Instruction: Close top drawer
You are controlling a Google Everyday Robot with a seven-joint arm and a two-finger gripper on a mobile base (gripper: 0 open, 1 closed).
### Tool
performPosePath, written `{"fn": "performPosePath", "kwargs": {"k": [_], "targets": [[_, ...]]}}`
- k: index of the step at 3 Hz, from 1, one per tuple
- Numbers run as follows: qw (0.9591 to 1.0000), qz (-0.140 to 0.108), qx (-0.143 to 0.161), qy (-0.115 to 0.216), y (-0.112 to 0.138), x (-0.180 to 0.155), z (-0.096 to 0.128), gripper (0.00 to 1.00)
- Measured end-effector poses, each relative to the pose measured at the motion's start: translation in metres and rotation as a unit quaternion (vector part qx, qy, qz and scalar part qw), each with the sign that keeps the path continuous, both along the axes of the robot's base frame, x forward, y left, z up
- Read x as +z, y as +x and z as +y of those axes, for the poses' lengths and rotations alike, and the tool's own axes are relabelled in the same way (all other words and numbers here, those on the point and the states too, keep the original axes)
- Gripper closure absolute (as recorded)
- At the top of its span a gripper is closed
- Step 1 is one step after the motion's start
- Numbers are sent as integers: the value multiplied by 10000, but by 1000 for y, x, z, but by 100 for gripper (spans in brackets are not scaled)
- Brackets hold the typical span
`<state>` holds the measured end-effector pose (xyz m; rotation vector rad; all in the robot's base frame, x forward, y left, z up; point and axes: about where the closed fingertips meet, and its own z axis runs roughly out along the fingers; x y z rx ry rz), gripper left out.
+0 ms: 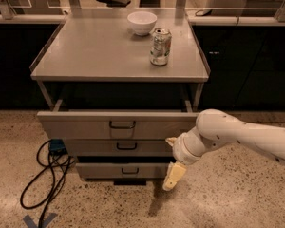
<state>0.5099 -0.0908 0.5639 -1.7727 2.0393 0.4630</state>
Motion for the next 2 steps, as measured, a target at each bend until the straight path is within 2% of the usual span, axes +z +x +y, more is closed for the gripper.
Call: {"fn": "performPosePath", "kwargs": {"k": [1, 2], "targets": [[10000, -64, -3, 60, -3, -12, 1, 0], [9987, -368, -331, -97, 11, -20, -5, 0]]}}
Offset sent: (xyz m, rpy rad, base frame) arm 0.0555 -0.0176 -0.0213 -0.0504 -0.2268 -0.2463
